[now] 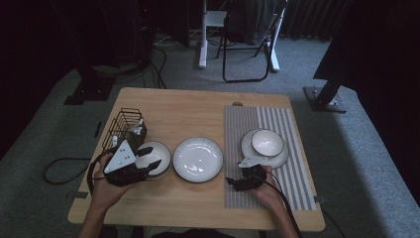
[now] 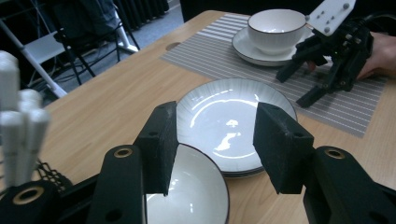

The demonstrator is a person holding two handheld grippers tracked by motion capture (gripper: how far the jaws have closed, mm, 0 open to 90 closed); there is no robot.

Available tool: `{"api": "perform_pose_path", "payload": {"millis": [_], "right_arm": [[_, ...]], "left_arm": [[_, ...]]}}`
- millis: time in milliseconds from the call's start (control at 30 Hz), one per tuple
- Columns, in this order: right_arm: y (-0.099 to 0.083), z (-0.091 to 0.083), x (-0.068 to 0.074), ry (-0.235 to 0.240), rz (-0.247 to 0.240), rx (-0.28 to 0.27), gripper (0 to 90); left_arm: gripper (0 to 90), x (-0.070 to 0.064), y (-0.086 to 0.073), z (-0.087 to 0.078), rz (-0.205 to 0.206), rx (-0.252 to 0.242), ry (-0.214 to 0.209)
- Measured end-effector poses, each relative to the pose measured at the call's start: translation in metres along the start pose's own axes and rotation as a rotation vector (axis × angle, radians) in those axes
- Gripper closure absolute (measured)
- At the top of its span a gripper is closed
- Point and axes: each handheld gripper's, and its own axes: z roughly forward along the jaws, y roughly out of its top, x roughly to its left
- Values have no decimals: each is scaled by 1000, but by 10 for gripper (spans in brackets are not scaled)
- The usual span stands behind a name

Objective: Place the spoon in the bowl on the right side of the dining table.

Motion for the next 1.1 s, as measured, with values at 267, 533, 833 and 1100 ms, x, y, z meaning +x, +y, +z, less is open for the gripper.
{"api": "perform_pose_path", "payload": {"millis": [267, 533, 833, 1100], "right_arm": [[0, 0, 0, 0, 0, 0, 216], [0, 0, 0, 0, 0, 0, 217], [0, 0, 0, 0, 0, 0, 217], [0, 0, 0, 0, 0, 0, 217]], "left_arm": [[505, 8, 7, -8, 8, -2, 46], [557, 15, 3, -14, -23, 1, 125], [613, 22, -5, -14, -57, 10, 179], [645, 30, -9, -18, -79, 10, 198]]}}
